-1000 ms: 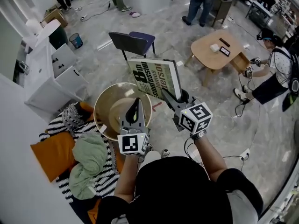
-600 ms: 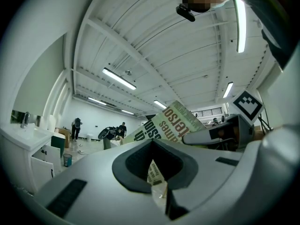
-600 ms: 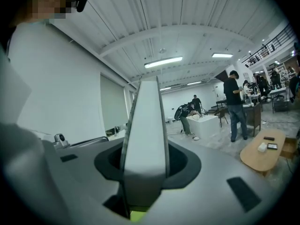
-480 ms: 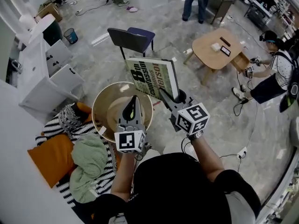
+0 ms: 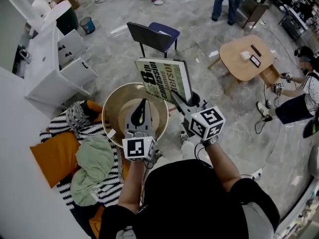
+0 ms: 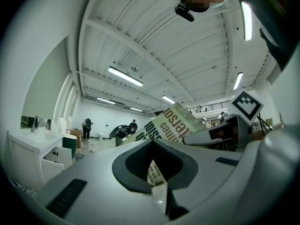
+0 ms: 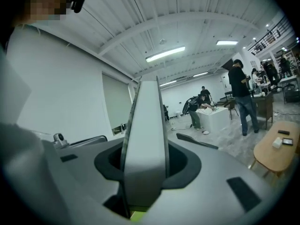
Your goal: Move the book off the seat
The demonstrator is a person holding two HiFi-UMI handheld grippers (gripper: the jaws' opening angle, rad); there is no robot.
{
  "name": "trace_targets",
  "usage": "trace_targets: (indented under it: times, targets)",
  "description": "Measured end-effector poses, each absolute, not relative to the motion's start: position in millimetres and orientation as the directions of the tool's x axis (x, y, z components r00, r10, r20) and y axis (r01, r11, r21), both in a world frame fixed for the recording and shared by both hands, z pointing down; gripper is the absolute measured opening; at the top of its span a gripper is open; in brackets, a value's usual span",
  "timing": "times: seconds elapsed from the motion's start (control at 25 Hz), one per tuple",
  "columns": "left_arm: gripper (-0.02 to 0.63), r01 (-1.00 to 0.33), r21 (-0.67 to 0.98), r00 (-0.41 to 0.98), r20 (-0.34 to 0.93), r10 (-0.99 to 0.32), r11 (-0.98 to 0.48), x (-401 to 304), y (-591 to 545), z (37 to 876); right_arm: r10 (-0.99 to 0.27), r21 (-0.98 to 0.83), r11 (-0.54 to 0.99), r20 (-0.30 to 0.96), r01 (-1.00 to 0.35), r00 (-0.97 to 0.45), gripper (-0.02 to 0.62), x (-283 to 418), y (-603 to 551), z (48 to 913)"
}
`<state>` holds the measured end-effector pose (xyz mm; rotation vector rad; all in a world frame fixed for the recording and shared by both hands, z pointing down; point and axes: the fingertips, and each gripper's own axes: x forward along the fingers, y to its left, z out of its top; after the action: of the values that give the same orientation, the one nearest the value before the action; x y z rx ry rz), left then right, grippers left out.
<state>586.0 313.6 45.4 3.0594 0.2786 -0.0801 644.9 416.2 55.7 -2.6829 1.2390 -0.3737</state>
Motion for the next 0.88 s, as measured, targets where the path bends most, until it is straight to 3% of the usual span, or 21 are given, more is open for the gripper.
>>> trace_targets:
  times: [0.4,0.88]
  targets:
    - [0.01,-0.079,0.062,0.996,-0.039,-0.081,-0.995,641,327,39,-0.885,-0.303,-0.465,0.148,-0.832,0.441,0.163,733,422,54]
    - [0.011,-0.307,0.07,0.95,0.088,-0.3,-0.949,642,337,98,-0.948,-0.434,-0.304,0.222,-0.848,0.227,0.163,752,411,132]
